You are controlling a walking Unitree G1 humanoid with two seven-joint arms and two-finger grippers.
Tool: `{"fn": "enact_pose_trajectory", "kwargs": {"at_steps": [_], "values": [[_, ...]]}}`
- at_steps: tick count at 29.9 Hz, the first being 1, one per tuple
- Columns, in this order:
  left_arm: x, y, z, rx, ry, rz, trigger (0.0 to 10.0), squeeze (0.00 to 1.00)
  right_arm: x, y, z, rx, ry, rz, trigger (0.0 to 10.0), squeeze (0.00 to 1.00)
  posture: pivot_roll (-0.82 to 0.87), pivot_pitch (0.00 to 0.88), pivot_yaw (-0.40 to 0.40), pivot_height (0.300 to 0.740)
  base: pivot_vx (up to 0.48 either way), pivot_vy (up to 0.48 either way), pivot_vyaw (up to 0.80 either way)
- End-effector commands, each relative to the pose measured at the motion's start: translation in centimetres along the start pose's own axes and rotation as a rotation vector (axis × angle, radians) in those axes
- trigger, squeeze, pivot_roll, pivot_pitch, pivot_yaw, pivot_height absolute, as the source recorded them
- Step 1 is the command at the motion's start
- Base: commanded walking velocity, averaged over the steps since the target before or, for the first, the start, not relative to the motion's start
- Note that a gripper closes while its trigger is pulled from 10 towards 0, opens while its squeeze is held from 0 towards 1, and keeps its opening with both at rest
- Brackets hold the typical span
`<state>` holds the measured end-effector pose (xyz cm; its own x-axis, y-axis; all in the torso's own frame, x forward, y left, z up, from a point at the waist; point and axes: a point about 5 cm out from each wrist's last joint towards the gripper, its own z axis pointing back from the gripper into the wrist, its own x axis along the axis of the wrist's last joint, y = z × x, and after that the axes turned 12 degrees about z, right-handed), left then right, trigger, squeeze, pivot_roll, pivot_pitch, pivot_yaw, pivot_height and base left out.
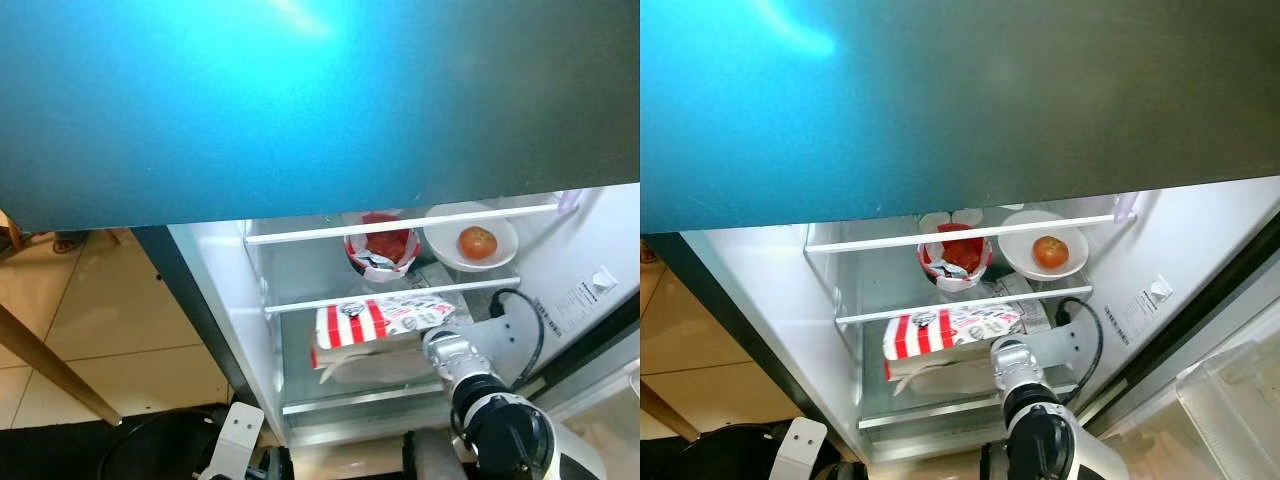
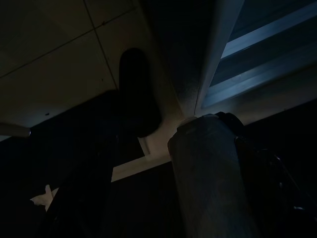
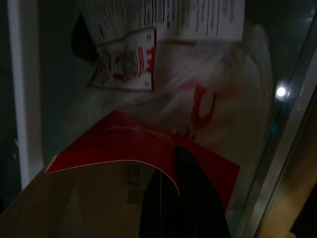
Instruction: Restocking fridge
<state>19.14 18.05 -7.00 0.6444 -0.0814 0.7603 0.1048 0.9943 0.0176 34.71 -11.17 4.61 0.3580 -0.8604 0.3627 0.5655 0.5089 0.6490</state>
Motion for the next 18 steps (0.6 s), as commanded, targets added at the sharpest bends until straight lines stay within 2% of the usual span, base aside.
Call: {"fn": "enact_pose_trajectory", "kwargs": {"at_steps": [1,2,3,4,5,6,18], "values": [[-5.37,-0.73,2.19,-0.025,0.213,0.012,10.0,0.0,-0.63,-0.65,-0.07,-0.02,0.017,0.005,10.0,0.0,0.12,0.245,-0.029,0.569,0.0,0.0,0.0],[-5.41,-0.72,2.22,-0.025,0.213,0.012,10.0,0.0,-0.9,-0.73,-0.08,-0.02,0.024,0.014,10.0,0.22,0.12,0.247,-0.028,0.569,0.0,0.0,0.0],[-5.41,-0.72,2.22,-0.025,0.213,0.012,10.0,0.0,-0.9,-0.73,-0.08,-0.02,0.024,0.014,10.0,0.22,0.12,0.247,-0.028,0.569,0.0,0.0,0.0],[-5.43,-0.71,2.24,-0.024,0.213,0.011,10.0,0.0,-1.04,-0.78,-0.08,-0.019,0.026,0.02,10.0,0.39,0.12,0.247,-0.028,0.569,0.0,0.0,0.0],[-5.46,-0.71,2.26,-0.025,0.214,0.01,10.0,0.0,-1.09,-0.8,-0.08,-0.019,0.027,0.02,10.0,0.66,0.12,0.248,-0.027,0.569,0.0,0.0,0.0],[-5.49,-0.7,2.29,-0.026,0.214,0.01,10.0,0.0,-1.13,-0.8,-0.08,-0.018,0.028,0.016,10.0,1.0,0.12,0.249,-0.026,0.569,0.0,0.0,0.0],[-5.62,-0.64,2.4,-0.031,0.215,0.007,10.0,0.0,-1.36,-0.3,-0.04,0.008,0.036,0.013,10.0,1.0,0.11,0.249,-0.023,0.569,0.0,0.0,0.0]]}}
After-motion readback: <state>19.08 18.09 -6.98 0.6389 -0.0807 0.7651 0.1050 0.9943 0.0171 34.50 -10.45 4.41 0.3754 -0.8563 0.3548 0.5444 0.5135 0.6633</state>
